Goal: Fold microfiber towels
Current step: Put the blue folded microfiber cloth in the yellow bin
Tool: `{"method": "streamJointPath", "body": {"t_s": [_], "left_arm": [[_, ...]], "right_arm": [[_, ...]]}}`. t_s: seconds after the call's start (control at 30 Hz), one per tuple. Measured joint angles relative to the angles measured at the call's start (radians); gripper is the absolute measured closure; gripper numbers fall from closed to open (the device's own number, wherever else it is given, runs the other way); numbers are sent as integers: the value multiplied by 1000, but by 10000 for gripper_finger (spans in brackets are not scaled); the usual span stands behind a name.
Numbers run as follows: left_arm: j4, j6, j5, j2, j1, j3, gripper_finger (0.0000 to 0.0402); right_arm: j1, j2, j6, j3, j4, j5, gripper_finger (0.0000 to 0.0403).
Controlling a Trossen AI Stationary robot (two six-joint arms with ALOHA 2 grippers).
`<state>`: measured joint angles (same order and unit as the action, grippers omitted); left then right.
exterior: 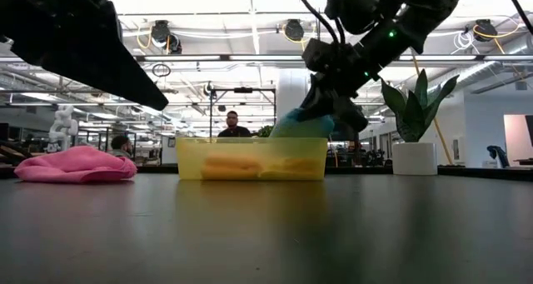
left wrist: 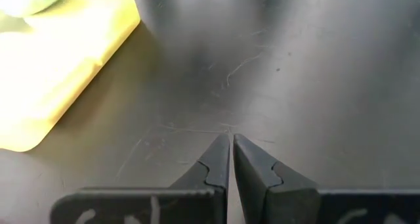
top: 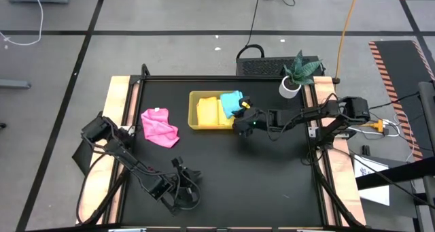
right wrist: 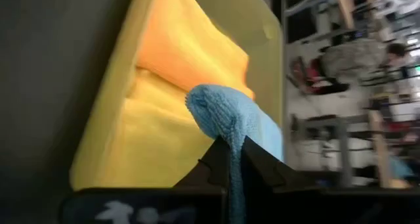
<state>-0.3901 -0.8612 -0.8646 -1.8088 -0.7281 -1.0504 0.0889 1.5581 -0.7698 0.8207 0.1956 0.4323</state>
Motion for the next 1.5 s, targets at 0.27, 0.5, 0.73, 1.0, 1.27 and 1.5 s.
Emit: {"method": "streamJointPath", "body": {"t_s": [0.27,0.5,0.73,1.0,1.27,1.5], "left_arm": [[2,0,0,0,9,0,376],[18,5,1,0,9,1,376],[60,48,3,0,9,1,376],[63,54,3,0,9,1,376],[95,78,6,0,26,1,376],[127,109,19,0,41,0,376]], "right_arm": [[69,9,229,0,19,-215,399],[100,58,368,0,76,-281,377],[101,60,453,0,45,-286,318],[101,33,558,89,-272,-450,235],[137,21,723,134,-117,-463,249],[201,122,768,133,-141,-459,345]]}}
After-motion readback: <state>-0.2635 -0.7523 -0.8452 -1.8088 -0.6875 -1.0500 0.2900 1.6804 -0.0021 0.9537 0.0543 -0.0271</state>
